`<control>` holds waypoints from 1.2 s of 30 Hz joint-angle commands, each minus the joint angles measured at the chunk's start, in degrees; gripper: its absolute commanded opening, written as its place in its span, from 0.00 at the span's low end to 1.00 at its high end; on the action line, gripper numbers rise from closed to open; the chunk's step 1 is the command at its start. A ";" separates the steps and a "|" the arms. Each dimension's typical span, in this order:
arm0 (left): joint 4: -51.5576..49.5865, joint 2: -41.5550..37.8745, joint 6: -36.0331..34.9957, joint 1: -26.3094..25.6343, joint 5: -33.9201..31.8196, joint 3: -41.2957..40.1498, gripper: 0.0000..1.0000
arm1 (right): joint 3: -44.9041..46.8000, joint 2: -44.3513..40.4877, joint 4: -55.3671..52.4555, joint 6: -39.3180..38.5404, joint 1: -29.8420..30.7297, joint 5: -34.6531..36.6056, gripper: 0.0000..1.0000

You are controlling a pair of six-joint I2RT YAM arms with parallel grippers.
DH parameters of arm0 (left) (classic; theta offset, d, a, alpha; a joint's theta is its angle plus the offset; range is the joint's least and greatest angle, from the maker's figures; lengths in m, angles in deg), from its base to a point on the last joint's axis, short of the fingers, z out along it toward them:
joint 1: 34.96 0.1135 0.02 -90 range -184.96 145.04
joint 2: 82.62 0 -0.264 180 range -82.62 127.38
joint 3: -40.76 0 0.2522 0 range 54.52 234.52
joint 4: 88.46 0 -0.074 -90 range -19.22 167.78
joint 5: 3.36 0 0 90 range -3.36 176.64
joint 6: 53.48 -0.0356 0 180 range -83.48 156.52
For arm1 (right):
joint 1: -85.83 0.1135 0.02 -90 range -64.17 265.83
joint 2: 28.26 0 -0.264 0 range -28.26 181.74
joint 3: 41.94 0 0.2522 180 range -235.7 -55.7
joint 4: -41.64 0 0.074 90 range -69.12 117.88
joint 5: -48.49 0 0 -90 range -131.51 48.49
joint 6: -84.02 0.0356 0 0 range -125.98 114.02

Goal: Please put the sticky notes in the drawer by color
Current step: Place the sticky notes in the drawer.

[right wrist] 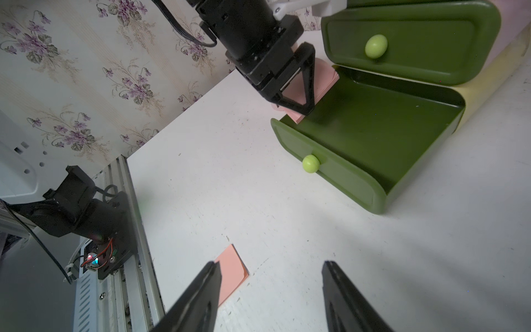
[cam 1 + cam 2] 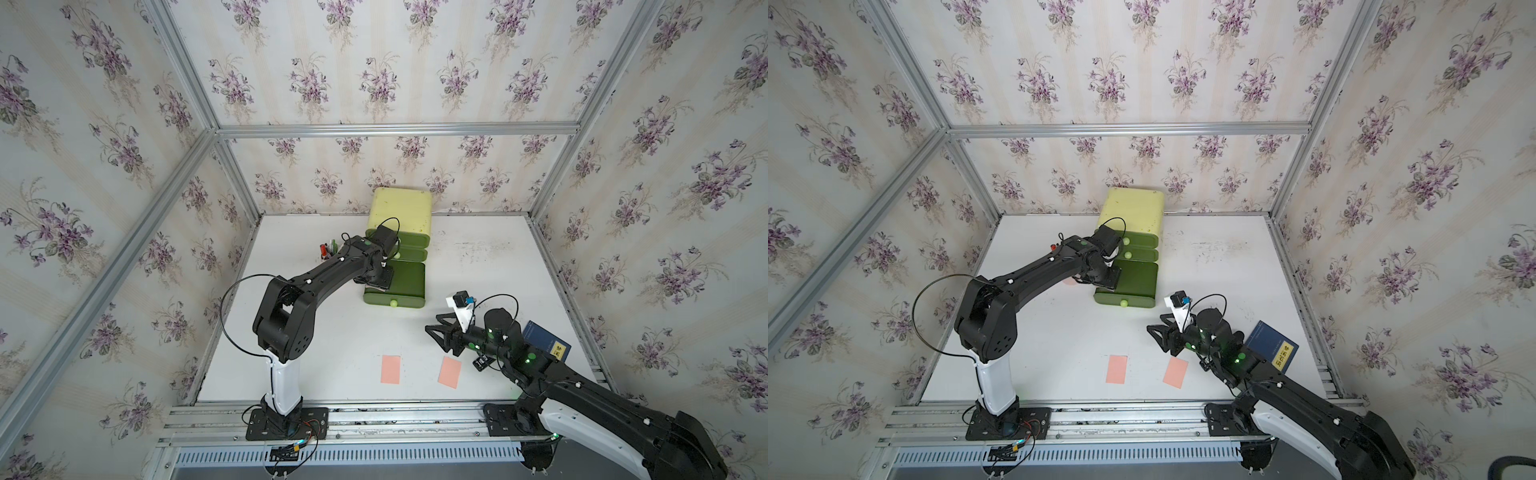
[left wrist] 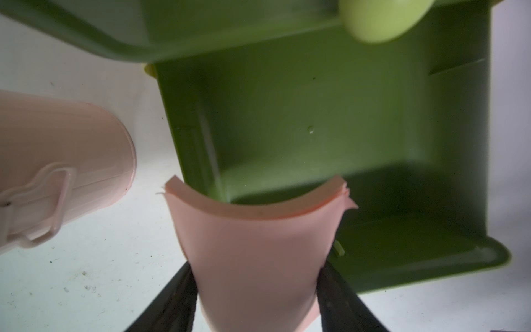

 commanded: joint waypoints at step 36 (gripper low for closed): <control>4.22 5.12 4.40 -0.32 -3.10 -1.37 0.71 | 4.40 4.27 5.70 1.12 0.01 1.12 0.61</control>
